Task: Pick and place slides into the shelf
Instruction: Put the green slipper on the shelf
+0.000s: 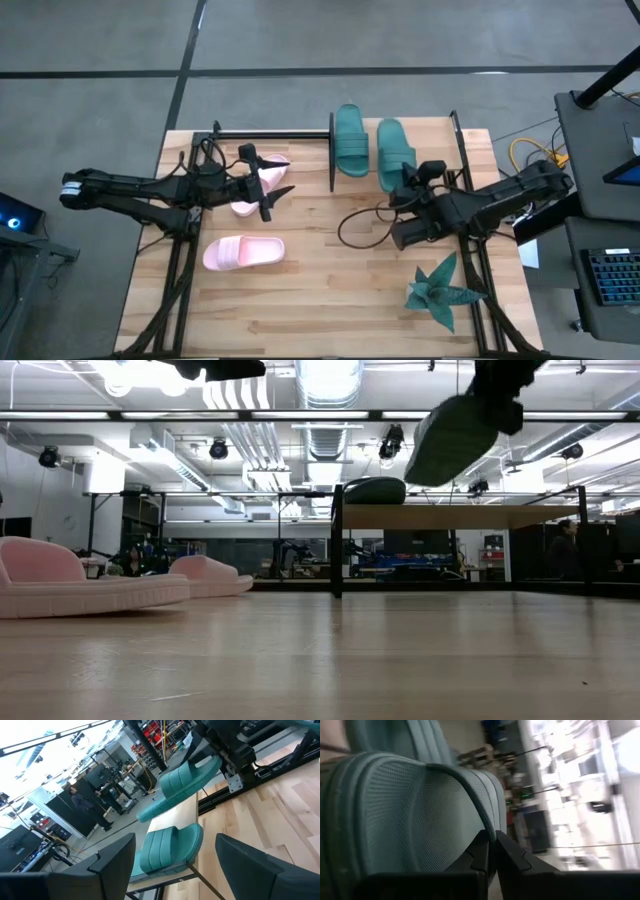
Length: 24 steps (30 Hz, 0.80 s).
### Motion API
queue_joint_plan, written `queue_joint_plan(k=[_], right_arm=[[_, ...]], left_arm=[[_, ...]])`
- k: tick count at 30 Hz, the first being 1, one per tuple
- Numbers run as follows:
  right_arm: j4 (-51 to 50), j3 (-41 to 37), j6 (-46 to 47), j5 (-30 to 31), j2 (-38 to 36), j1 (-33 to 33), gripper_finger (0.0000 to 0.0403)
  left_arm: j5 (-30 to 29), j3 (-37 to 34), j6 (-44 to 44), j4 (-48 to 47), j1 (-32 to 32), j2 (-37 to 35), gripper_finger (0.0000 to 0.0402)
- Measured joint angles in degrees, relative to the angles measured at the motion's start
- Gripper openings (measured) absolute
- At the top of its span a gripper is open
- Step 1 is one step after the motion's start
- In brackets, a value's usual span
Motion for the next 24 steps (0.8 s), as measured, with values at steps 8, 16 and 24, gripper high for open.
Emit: queue_joint_plan(k=[8, 16, 24], right_arm=[[4.28, 9.1, -12.34, -6.92, -0.05, 0.58, 0.0011], [15.54, 16.3, -30.68, -6.71, -3.74, -0.6, 0.0011], [35.51, 13.84, -46.64, -27.63, -14.71, -6.5, 0.0011]], left_arm=[[-0.01, -1.48, 0.04, -0.01, 0.0, -0.02, 0.0258], [-0.2, -2.05, 0.07, -0.03, 0.0, -0.02, 0.0258], [-0.22, -2.05, 0.33, -0.01, 0.0, -0.04, 0.0258]])
